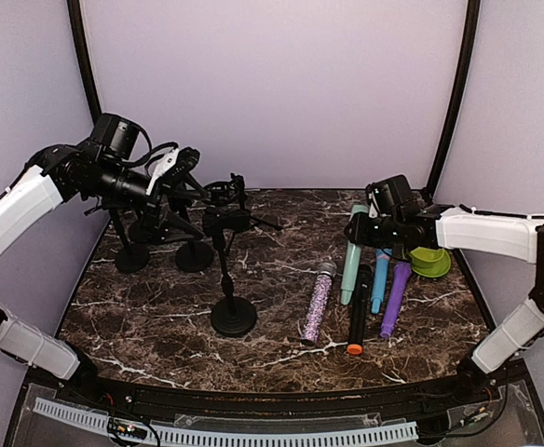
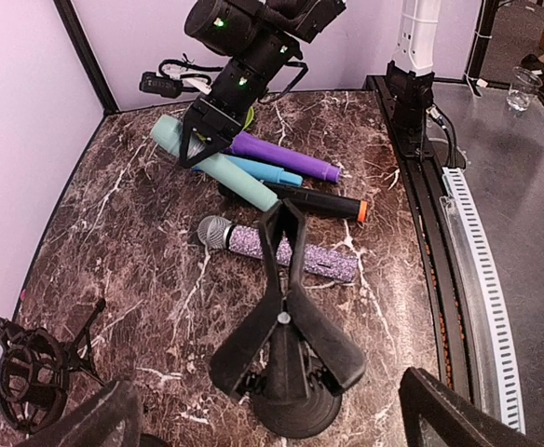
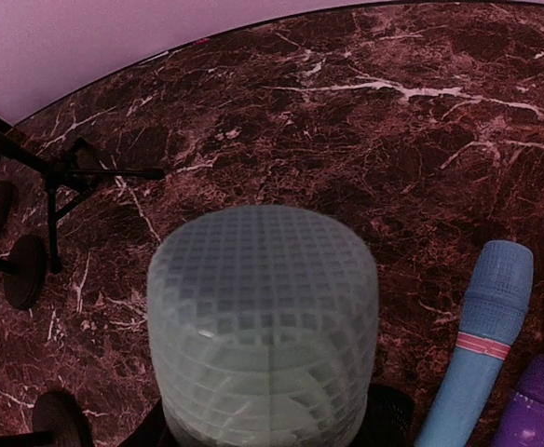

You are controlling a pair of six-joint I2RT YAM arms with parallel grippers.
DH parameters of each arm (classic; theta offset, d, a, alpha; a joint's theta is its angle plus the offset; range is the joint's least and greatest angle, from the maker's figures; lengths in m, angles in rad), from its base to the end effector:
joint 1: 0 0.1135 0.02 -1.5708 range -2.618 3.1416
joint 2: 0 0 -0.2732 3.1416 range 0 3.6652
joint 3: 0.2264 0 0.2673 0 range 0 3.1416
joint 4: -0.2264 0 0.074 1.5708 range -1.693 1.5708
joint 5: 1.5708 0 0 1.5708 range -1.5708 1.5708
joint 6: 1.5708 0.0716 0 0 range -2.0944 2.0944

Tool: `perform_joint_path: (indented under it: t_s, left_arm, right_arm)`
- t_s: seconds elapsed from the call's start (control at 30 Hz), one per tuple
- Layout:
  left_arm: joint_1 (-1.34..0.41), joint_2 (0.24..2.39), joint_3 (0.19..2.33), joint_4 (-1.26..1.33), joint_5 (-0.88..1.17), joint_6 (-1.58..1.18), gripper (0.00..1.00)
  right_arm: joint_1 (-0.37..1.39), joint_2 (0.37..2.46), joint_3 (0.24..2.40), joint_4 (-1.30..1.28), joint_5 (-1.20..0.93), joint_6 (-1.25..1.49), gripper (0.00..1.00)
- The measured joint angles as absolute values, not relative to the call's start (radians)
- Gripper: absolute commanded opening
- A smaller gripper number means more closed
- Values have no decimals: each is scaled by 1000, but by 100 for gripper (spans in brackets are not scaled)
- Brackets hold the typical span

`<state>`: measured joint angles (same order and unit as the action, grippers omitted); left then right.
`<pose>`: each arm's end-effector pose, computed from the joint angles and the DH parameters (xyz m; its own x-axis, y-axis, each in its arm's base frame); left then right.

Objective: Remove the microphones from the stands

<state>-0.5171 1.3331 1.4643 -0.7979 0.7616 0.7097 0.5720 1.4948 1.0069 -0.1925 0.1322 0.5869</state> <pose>0.2406 -0.1937 0.3948 0.1326 0.4671 -0.8742 0.9793 0.0746 0.1884 0.3164 0.1924 0.2256 -0.6899 0.2087 -0.6932 -0.0821 0.9288 0.3614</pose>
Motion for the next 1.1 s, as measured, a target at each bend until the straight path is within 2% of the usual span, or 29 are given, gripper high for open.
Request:
perform_joint_path:
  t_s: [0.27, 0.43, 0.53, 0.7, 0.97, 1.1]
  left_arm:
    - [-464, 1261, 1452, -815, 749, 658, 99]
    - [-408, 1223, 1432, -818, 754, 633, 99]
    - [-373, 1206, 1415, -818, 763, 619, 99]
    - [-357, 1179, 1375, -818, 771, 606, 99]
    - [-357, 1148, 1324, -818, 773, 589, 99]
    - [-356, 1145, 1319, -818, 773, 586, 99]
  right_arm:
    - [561, 1665, 1050, -162, 93, 619, 0]
    - [551, 1762, 1093, -160, 88, 620, 10]
    - [549, 1798, 1116, -168, 89, 619, 25]
    - [547, 1838, 1183, -192, 97, 607, 39]
    - [545, 1839, 1210, -207, 127, 603, 42]
    - [545, 1838, 1210, -213, 135, 603, 50]
